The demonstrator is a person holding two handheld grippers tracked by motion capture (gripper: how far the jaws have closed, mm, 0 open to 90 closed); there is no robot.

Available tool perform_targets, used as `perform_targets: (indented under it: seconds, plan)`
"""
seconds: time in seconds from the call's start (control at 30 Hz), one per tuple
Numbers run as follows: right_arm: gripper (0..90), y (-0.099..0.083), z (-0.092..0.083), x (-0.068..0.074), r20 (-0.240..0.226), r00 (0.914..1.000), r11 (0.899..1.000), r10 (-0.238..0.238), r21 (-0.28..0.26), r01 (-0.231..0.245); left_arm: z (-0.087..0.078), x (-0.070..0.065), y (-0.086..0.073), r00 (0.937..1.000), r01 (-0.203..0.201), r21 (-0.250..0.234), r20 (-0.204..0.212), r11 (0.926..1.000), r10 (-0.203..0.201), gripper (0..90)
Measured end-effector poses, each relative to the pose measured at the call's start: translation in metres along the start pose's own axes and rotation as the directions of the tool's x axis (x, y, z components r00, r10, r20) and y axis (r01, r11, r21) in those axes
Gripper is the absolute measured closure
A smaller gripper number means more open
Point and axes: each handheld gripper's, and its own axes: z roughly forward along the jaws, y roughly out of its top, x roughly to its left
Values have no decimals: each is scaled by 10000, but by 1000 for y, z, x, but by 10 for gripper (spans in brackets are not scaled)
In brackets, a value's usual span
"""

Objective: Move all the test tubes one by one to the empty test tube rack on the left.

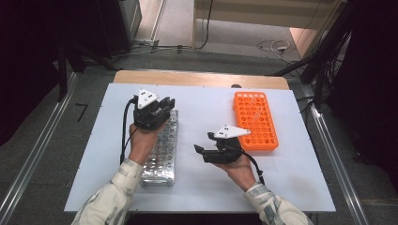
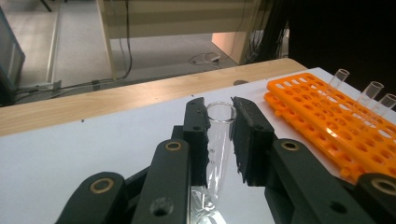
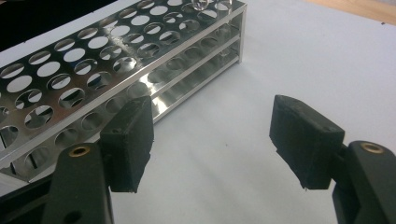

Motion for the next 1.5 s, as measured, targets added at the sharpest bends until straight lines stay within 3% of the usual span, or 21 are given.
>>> perform_targets:
  seconds: [0.5,0.67,0.83,1.5]
  plan:
    - [293,0,-1,-1,6,10000,10000,47,-7,-47,15,0,-10,9982,-249,146,-537,9996,256,755]
    - [293,0,-1,-2,1,10000,10000,67,8,-67,18,0,-16,9982,-268,277,-531,9993,283,755]
    - [294,0,-1,-2,-11,10000,10000,36,34,-36,21,-2,-19,9966,-530,429,-613,9977,556,755]
    - [295,-1,0,-1,-20,10000,10000,0,77,0,28,-4,-33,9971,-360,1199,-617,9921,436,747]
